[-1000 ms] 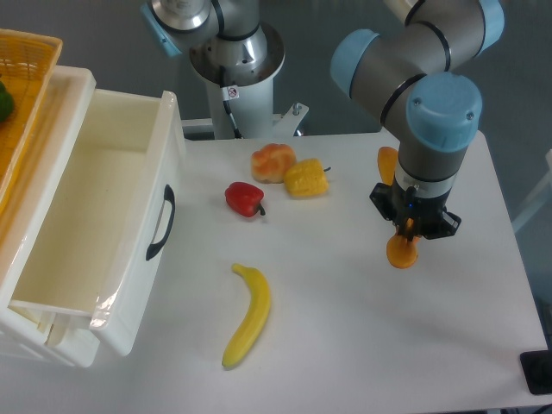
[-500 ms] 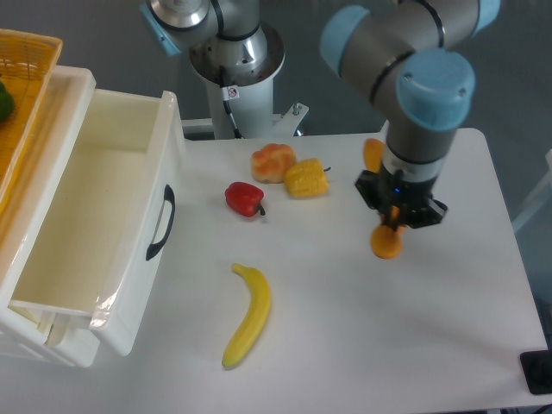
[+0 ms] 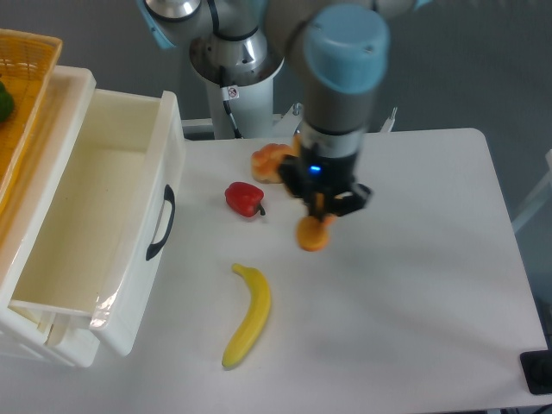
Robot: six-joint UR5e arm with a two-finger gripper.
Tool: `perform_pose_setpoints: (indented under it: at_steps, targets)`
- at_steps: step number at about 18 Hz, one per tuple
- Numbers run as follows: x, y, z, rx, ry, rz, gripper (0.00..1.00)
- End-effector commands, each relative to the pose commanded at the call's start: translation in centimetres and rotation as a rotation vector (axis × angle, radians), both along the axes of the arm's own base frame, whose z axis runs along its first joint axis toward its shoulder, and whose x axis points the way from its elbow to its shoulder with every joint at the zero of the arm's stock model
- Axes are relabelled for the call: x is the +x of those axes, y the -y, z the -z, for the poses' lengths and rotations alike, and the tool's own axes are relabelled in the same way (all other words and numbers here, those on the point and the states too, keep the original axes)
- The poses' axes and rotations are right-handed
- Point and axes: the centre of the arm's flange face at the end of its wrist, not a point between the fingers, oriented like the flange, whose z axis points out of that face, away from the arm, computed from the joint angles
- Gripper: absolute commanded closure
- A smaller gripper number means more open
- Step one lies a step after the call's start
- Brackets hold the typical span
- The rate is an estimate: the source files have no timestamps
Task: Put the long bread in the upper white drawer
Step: 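Carry the bread over the open white drawer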
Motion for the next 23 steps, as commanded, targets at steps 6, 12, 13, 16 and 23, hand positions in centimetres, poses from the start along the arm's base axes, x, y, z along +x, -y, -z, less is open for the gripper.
perform_pose_setpoints:
  at_steps: [6,12,13,16,23]
  targets:
    - [4.5,2.6,-7.7,0.087,-0.04,-0.006,1.0]
    - [7.1,2.2,-10.2,0.118,-0.041,-0.056,1.0]
    - [8.5,1.5,-10.2,0.118,-0.029,-0.067,1.0]
    - [10.1,0.8,-10.3,0.123,-0.002,-0.127,1.0]
    - [12.6,-0.3,-10.2,0.142,0.067,-0.206,1.0]
